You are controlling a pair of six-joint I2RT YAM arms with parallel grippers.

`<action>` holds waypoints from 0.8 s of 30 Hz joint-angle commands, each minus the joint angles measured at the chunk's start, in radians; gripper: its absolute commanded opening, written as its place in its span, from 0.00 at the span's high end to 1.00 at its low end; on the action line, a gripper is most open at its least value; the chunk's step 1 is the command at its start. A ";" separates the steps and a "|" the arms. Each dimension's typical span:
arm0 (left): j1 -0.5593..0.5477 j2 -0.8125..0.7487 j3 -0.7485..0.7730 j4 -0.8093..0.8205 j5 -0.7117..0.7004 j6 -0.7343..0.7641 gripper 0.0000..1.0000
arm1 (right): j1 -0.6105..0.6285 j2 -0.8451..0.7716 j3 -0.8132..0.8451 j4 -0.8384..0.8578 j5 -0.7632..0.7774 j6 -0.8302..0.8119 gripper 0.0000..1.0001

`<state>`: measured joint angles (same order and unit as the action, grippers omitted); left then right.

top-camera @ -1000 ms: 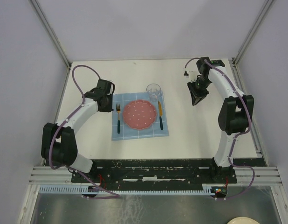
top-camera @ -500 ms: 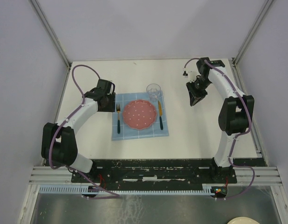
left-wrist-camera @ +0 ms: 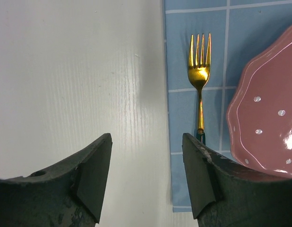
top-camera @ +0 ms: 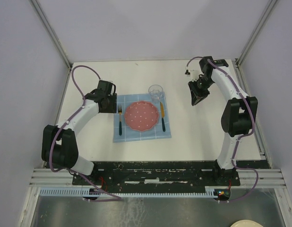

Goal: Set the dinner table for one person
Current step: Reset both arms

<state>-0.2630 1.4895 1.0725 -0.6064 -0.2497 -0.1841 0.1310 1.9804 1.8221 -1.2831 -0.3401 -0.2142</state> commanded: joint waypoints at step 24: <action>0.030 0.443 0.394 0.170 0.002 0.034 0.37 | 0.066 -0.080 -0.129 0.045 0.079 -0.035 0.78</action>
<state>-0.2523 1.8923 1.4170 -0.4728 -0.2371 -0.1833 0.2028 1.9816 1.7031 -1.2705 -0.2897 -0.2371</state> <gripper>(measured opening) 0.641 0.226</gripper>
